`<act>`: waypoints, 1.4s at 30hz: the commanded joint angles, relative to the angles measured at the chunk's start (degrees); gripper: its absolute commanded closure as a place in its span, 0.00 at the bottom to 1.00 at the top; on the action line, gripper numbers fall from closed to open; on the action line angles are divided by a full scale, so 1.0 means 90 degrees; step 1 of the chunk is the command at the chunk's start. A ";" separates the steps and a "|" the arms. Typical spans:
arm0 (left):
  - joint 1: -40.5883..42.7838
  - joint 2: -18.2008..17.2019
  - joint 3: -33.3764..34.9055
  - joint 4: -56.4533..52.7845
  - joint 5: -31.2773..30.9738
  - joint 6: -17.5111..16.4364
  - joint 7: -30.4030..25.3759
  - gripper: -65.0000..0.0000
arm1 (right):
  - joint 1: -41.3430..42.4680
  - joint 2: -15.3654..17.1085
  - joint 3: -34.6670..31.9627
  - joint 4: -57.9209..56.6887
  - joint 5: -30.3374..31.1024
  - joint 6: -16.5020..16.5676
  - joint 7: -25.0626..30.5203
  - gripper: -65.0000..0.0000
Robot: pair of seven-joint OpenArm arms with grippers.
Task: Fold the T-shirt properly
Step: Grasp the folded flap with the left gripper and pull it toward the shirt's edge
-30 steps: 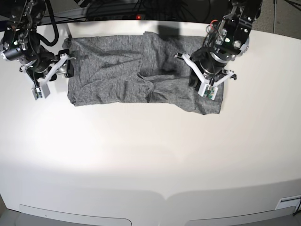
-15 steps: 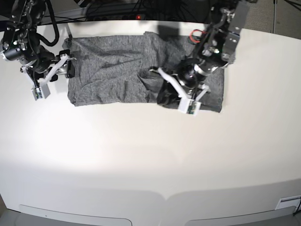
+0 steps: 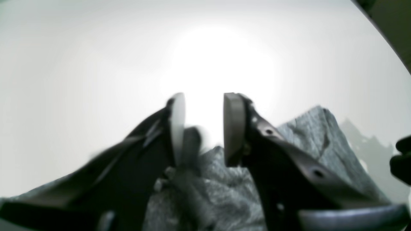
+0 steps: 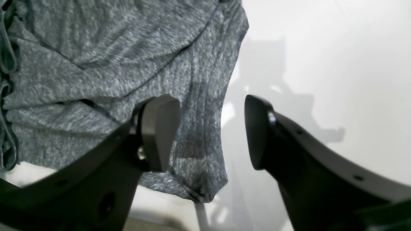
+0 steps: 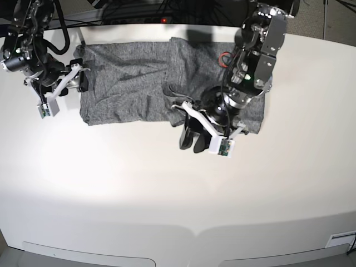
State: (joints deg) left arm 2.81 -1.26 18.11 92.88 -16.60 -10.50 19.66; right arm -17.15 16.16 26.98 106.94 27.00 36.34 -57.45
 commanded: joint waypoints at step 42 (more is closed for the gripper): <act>0.0729 -0.0665 0.0000 0.0464 0.0073 0.0049 0.1217 1.00 | 0.0034 0.0199 0.0041 0.0117 0.0554 0.0039 -0.0124 0.45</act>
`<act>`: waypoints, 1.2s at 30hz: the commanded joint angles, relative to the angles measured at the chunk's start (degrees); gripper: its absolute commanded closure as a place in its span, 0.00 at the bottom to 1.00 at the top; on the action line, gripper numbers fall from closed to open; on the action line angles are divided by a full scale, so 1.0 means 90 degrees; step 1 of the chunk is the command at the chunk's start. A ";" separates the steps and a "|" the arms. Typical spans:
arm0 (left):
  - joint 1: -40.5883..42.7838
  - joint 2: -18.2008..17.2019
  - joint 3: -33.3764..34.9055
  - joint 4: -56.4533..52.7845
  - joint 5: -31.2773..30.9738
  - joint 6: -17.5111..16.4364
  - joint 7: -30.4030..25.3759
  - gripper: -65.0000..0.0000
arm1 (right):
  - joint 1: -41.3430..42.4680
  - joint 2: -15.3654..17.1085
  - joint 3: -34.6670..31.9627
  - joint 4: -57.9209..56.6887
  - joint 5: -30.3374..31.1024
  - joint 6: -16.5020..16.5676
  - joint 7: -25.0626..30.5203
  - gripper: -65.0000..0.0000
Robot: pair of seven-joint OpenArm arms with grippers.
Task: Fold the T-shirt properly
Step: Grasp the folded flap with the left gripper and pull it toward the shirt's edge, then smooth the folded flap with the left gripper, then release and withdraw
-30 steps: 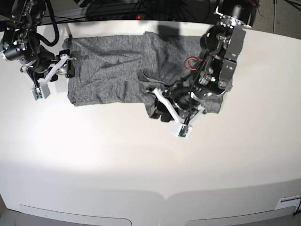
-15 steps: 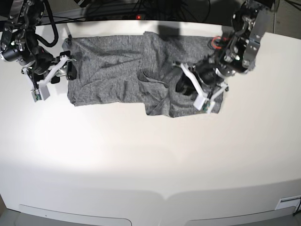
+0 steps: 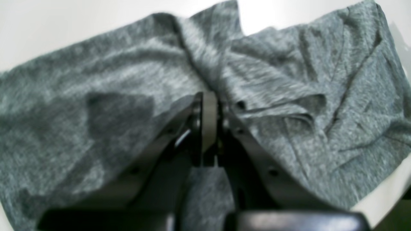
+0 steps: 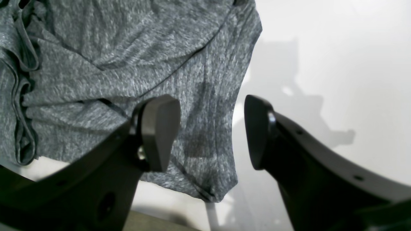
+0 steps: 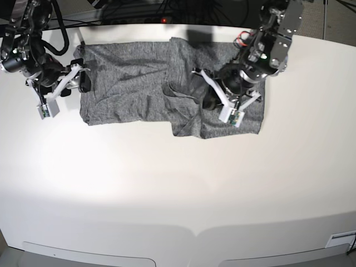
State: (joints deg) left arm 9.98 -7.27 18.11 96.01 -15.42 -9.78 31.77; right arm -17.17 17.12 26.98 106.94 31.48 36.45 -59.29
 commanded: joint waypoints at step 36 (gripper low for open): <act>0.0318 0.0736 -0.0090 0.0114 0.1634 0.0185 0.0053 1.00 | 0.0056 0.0107 0.0041 0.0119 0.0549 0.0029 0.0053 0.45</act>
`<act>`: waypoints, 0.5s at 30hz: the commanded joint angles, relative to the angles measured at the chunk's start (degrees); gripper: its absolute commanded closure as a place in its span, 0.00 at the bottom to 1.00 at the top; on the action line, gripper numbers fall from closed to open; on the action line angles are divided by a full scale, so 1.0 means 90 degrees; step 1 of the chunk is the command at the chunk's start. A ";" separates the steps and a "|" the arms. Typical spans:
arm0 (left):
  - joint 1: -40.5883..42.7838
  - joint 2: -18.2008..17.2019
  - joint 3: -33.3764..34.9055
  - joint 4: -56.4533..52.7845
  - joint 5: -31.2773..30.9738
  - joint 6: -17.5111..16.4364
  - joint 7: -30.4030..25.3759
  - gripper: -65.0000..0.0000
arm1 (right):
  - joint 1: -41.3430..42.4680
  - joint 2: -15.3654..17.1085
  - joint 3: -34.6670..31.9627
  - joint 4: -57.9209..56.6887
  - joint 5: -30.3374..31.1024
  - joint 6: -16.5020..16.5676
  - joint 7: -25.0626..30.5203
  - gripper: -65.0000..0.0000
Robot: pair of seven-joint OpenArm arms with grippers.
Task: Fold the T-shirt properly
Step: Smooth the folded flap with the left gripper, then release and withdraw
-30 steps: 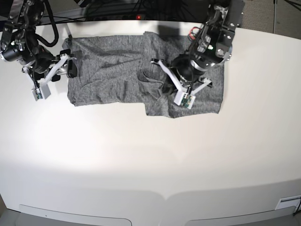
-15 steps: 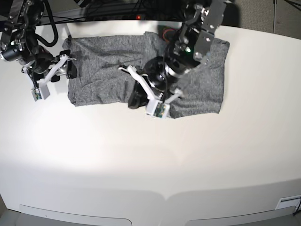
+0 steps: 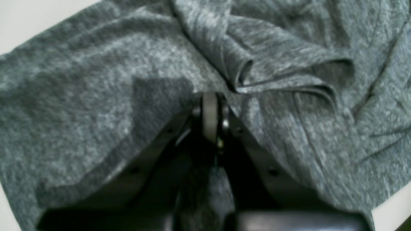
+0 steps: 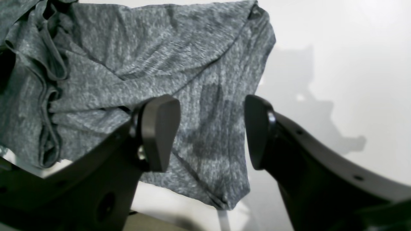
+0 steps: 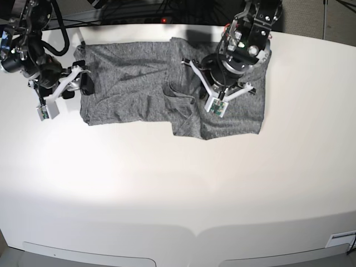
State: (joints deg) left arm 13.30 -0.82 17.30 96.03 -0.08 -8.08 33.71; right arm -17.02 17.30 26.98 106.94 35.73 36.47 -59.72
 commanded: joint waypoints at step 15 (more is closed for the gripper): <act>-0.0882 0.0928 0.0894 -0.1236 0.0109 0.0401 -0.0697 1.00 | 0.0039 0.0087 0.0044 0.0119 0.0036 0.0027 -0.0202 0.45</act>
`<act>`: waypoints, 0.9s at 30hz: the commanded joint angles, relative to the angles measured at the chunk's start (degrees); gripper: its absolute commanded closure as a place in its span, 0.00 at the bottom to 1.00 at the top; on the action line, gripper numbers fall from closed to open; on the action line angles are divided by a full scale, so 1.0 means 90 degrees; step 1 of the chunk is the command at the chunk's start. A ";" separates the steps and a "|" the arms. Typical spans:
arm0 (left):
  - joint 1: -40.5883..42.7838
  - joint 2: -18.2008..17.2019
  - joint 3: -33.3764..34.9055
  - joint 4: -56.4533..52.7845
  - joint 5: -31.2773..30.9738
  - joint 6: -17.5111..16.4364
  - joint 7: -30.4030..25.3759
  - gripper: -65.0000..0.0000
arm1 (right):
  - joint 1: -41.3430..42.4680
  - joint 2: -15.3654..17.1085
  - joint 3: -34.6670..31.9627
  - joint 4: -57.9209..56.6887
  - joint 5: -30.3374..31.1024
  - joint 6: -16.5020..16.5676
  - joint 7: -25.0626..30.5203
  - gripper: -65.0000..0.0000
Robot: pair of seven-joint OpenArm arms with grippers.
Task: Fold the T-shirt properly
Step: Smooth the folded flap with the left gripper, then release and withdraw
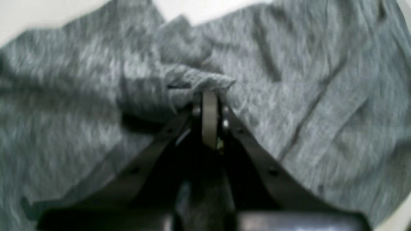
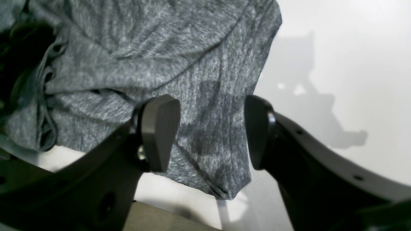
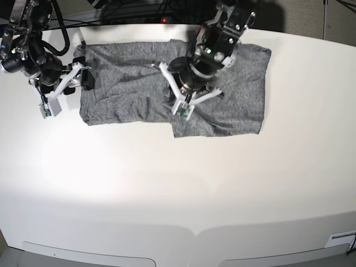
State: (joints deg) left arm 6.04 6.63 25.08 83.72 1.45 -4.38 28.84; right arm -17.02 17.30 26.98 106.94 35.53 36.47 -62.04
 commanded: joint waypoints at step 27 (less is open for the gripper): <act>-0.0333 -0.1659 -0.0860 0.2455 -0.1370 0.0148 0.0420 1.00 | 0.0019 0.1015 0.0044 -0.0488 0.1137 0.0000 -0.0631 0.45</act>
State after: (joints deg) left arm 3.81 -8.80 17.12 104.55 -10.63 -2.87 34.09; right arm -17.15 25.39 26.96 101.75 45.08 36.45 -68.25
